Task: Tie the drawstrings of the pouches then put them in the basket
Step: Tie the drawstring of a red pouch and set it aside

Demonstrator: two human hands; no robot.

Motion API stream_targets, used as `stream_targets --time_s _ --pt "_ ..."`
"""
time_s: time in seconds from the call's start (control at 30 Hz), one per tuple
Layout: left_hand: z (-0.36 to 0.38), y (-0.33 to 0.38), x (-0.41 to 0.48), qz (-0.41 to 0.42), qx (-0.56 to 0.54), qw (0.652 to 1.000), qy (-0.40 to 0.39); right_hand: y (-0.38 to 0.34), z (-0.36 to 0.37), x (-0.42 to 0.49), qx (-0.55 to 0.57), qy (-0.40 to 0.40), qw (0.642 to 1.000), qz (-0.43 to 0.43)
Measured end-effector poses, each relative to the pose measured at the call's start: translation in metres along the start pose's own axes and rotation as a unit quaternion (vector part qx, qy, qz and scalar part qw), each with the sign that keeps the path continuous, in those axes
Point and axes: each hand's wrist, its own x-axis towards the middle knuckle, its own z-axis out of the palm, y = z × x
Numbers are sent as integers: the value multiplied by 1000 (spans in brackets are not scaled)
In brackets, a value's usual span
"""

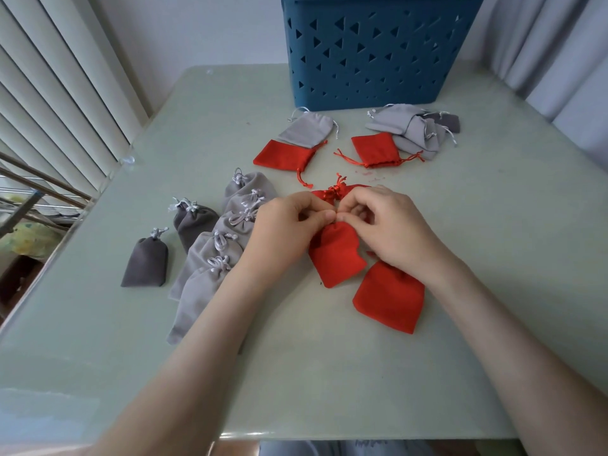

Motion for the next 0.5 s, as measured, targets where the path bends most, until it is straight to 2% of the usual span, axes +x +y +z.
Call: stream_targets --time_s 0.2,0.37,0.5 --pt "5 1 -1 40 23 999 9 2 -3 3 26 19 999 44" --pt "13 -1 -2 115 141 982 48 3 0 3 32 21 997 67" --pt "16 -4 -3 173 179 963 105 2 3 3 129 17 987 95"
